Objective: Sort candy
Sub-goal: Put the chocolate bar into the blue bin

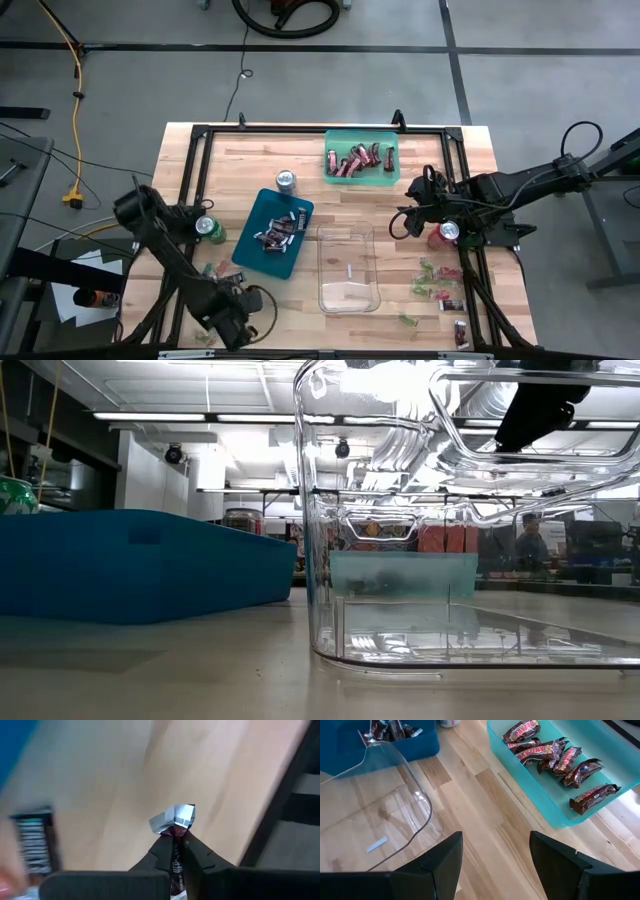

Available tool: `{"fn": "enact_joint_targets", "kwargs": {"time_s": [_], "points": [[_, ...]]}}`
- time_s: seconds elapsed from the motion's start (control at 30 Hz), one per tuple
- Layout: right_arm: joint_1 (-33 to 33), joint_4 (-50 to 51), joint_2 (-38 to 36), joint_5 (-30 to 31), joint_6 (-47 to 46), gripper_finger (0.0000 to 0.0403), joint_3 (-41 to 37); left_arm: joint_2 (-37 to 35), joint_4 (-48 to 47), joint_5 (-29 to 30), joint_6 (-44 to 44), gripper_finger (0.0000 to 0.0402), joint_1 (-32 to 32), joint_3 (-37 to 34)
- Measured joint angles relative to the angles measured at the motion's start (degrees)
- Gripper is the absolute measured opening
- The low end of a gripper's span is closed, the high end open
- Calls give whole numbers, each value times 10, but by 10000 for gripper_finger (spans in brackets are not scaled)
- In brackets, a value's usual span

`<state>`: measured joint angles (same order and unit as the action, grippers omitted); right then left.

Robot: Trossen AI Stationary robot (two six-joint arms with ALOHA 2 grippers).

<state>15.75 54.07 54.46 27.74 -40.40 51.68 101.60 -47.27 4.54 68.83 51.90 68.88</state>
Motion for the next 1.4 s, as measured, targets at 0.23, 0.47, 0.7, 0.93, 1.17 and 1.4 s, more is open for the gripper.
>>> {"fn": "enact_joint_targets", "kwargs": {"time_s": [0.23,0.47,0.7,0.93,1.17,1.4], "points": [[0,-48,0,3,-8,224,0,-148,-40,110,-97,1,-39,0],[0,-115,0,5,15,224,0,-274,-47,330,-243,0,-150,1],[0,-136,0,5,7,224,0,-319,-44,362,-359,0,-271,1],[0,-136,0,5,-6,224,0,-352,71,307,-383,0,-319,-95],[0,-136,0,5,-12,224,0,-347,263,68,-300,0,-374,-251],[0,-134,0,6,-12,224,0,-264,312,-26,-378,0,-335,-262]]}}
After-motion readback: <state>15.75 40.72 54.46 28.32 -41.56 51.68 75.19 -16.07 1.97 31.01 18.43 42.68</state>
